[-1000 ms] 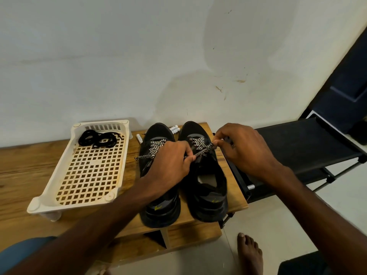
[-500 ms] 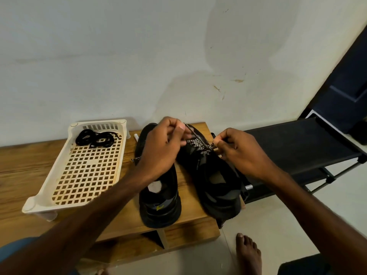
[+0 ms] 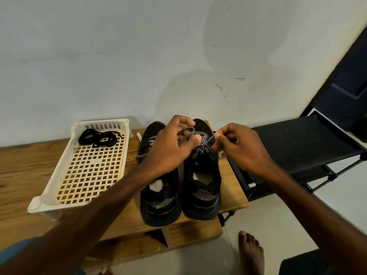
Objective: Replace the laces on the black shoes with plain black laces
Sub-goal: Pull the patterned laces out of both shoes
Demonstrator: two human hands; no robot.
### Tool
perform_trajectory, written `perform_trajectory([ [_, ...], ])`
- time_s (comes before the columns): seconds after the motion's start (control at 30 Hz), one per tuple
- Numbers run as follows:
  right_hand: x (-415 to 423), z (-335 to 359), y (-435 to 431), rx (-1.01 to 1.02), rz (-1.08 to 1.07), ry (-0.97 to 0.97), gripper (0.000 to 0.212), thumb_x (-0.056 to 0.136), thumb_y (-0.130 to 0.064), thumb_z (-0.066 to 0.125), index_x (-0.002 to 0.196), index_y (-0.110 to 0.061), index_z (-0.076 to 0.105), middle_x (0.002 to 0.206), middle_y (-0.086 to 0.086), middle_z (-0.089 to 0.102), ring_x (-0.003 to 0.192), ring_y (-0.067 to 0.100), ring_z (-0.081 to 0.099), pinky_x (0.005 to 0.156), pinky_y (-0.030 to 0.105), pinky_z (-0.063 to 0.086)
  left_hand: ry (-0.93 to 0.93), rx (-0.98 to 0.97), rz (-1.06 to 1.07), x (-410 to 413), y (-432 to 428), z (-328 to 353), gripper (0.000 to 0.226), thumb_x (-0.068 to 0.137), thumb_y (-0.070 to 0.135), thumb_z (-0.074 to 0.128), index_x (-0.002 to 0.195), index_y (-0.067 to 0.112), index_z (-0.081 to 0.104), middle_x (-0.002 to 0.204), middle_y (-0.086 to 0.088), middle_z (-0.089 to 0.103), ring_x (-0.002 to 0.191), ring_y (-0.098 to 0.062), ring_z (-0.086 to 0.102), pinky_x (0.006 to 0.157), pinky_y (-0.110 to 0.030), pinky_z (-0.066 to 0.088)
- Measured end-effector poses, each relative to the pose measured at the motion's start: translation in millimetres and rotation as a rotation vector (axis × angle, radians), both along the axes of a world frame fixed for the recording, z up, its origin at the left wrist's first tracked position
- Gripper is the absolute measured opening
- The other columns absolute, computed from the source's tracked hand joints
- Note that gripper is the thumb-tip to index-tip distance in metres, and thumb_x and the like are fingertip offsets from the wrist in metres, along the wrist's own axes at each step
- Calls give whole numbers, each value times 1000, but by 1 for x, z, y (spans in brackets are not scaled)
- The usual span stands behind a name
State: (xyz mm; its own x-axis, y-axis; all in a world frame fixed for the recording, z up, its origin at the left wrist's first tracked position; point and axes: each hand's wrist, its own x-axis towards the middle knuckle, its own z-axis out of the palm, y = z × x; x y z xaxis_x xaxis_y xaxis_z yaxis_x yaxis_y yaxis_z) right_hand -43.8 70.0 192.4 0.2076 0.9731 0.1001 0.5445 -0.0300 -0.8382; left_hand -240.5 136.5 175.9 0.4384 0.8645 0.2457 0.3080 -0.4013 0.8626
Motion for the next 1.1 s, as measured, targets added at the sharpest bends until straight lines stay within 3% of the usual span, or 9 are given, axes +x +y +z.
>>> perform_trajectory([
  [0.1,5,10,0,-6,37,215,11,100,-15,63,106,-13,72,84,5,77,80,16,75,74,32,64,202,185,-98,1,-3,-6,45,85,29,79,123,27,57,109,15,64,90,8,61,73,-11,49],
  [0.2,16,22,-1,22,95,422,18,96,-16,64,112,-14,71,96,5,79,94,18,76,77,29,63,355,268,-65,6,-4,-13,38,86,33,77,121,26,64,118,9,63,107,-3,57,92,-26,50],
  [0.33,21,27,5,130,230,519,53,95,-4,65,141,-27,53,127,1,72,122,12,66,93,31,59,344,269,24,14,-3,-15,31,89,36,74,117,25,72,108,5,69,84,-6,59,77,-23,49],
  [0.43,17,17,8,127,137,251,74,87,-8,77,146,-35,42,128,-2,70,118,5,66,93,26,57,244,276,21,16,-3,-10,16,91,31,73,104,25,79,90,8,75,76,-6,65,75,-25,53],
  [0.57,7,-4,6,32,100,-187,36,83,-25,84,115,-24,67,96,-10,73,85,0,71,75,18,60,50,198,76,12,-1,1,13,92,24,75,103,23,80,89,11,78,75,1,71,69,-9,52],
  [0.73,-10,-16,5,33,136,-352,20,86,-27,82,104,-21,76,82,-10,70,73,8,69,70,21,59,-269,-28,220,-1,13,15,15,98,12,67,112,13,72,101,2,78,88,-11,76,79,-30,63],
  [0.9,-21,-18,5,61,-17,-363,13,83,-25,82,95,-25,79,78,-13,70,68,1,65,63,13,53,397,60,307,-6,8,-2,69,90,26,75,150,10,42,152,-10,44,123,-22,60,100,-37,55],
  [1.0,-25,-17,5,34,-76,-291,9,81,-24,83,89,-24,77,83,-10,73,72,2,68,66,21,61,350,236,275,3,-15,-8,65,89,30,76,146,16,49,156,-3,35,132,-22,52,107,-34,48],
  [1.1,-20,-14,8,-38,-72,-209,9,83,-27,83,86,-20,78,84,-7,75,80,4,71,72,25,61,280,379,243,11,-33,-10,60,84,28,79,137,24,51,145,4,35,121,-13,55,97,-22,47],
])
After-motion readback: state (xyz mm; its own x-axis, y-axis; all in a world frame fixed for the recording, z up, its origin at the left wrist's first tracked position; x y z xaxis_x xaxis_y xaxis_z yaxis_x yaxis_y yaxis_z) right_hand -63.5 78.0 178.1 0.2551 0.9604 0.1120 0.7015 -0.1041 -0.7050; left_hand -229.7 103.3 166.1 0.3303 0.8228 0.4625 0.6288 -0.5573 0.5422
